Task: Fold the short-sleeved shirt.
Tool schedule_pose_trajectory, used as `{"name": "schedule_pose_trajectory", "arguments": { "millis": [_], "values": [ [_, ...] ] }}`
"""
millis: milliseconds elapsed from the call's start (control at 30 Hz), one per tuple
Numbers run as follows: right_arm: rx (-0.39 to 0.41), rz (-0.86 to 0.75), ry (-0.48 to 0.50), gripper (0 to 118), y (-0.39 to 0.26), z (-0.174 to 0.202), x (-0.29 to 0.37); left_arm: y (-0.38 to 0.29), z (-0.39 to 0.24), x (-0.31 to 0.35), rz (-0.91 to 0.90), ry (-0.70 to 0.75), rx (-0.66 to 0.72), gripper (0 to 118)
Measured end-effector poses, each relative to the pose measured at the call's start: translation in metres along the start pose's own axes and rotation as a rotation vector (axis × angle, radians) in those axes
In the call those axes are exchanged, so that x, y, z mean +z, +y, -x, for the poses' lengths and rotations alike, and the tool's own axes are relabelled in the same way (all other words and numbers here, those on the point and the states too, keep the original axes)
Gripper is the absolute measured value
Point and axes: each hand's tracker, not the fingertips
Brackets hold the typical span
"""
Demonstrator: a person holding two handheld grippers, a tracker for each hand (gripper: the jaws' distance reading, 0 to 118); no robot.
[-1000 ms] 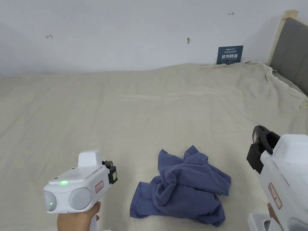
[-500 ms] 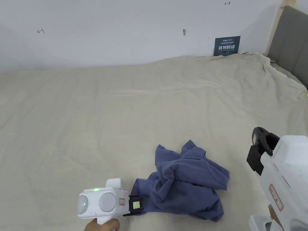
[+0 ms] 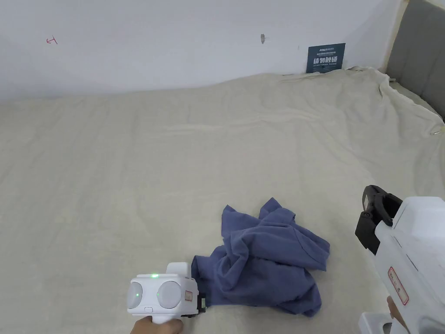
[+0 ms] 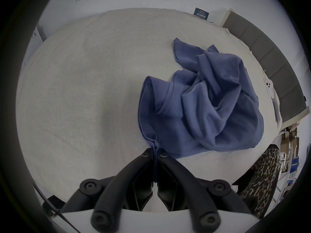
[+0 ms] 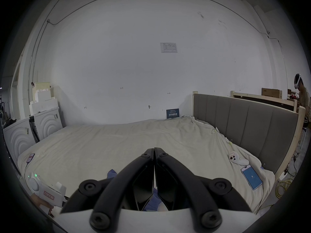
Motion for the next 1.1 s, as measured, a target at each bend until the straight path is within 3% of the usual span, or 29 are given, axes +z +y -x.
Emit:
{"name": "schedule_pose_trajectory", "arguments": {
  "millis": [133, 200, 367, 433, 533, 600, 633, 767, 933, 1067, 1100],
  "values": [
    [-0.002, 0.041, 0.008, 0, -0.002, -0.003, -0.007, 0.000, 0.005, 0.016, -0.060, -0.039, -0.001, 0],
    [-0.044, 0.110, 0.035, 0, -0.005, -0.007, -0.019, 0.002, 0.010, 0.024, -0.084, -0.044, 0.008, 0],
    [-0.054, 0.366, 0.081, 1, -0.028, -0.023, -0.075, 0.004, 0.019, 0.049, -0.131, -0.111, 0.019, 0],
    [-0.087, 0.460, 0.078, 17, -0.038, -0.028, -0.100, 0.004, 0.020, 0.055, -0.146, -0.120, 0.019, 0],
    [-0.118, 0.545, 0.079, 73, -0.058, -0.029, -0.130, 0.005, 0.021, 0.061, -0.152, -0.132, 0.012, 0],
    [-0.131, 0.586, 0.070, 100, -0.071, -0.031, -0.148, 0.005, 0.022, 0.063, -0.153, -0.143, 0.013, 0],
    [-0.136, 0.612, 0.072, 103, -0.079, -0.030, -0.155, 0.005, 0.023, 0.063, -0.154, -0.145, 0.014, 0],
    [-0.165, 0.685, 0.065, 104, -0.101, -0.030, -0.180, 0.003, 0.026, 0.063, -0.166, -0.163, 0.011, 0],
    [-0.102, 0.795, 0.047, 101, -0.118, -0.017, -0.184, 0.002, 0.026, 0.062, -0.167, -0.164, 0.010, 0],
    [-0.111, 0.817, 0.088, 78, -0.129, -0.018, -0.188, 0.002, 0.026, 0.062, -0.165, -0.167, 0.009, 0],
    [-0.113, 0.823, 0.099, 60, -0.129, -0.016, -0.188, 0.002, 0.025, 0.062, -0.165, -0.167, 0.009, 0]
  ]
}}
